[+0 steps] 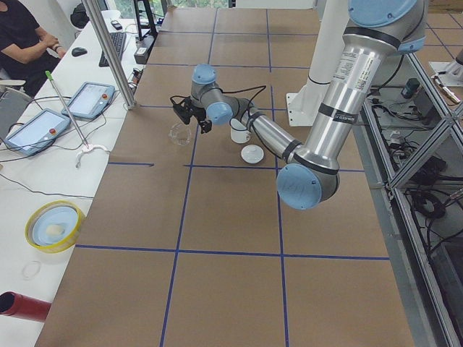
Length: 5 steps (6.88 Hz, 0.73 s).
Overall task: Place funnel on cup
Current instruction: 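Move the left gripper to the clear glass funnel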
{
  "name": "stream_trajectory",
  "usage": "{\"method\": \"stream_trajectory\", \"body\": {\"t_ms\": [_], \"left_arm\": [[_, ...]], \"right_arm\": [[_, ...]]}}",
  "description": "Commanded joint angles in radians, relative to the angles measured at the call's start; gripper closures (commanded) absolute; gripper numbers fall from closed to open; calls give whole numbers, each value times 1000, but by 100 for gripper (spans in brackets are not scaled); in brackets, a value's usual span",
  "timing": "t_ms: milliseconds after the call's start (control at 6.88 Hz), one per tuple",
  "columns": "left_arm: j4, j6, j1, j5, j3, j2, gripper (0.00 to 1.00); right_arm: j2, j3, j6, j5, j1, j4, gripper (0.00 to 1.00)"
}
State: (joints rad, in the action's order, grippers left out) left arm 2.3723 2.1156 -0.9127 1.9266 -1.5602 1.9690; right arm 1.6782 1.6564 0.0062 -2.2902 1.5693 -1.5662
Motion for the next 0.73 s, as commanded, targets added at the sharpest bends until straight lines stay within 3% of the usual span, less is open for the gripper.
{"method": "stream_trajectory", "body": {"t_ms": [0,291,582], "left_arm": [[94,27,43,-114,95,37,3],[142,35,95,-173,111,45,10],[142,32,98,-173,165,89,26]], "right_arm": [[0,-1,0,0,0,0,0],[0,0,0,0,0,0,0],[0,0,0,0,0,0,0]]}}
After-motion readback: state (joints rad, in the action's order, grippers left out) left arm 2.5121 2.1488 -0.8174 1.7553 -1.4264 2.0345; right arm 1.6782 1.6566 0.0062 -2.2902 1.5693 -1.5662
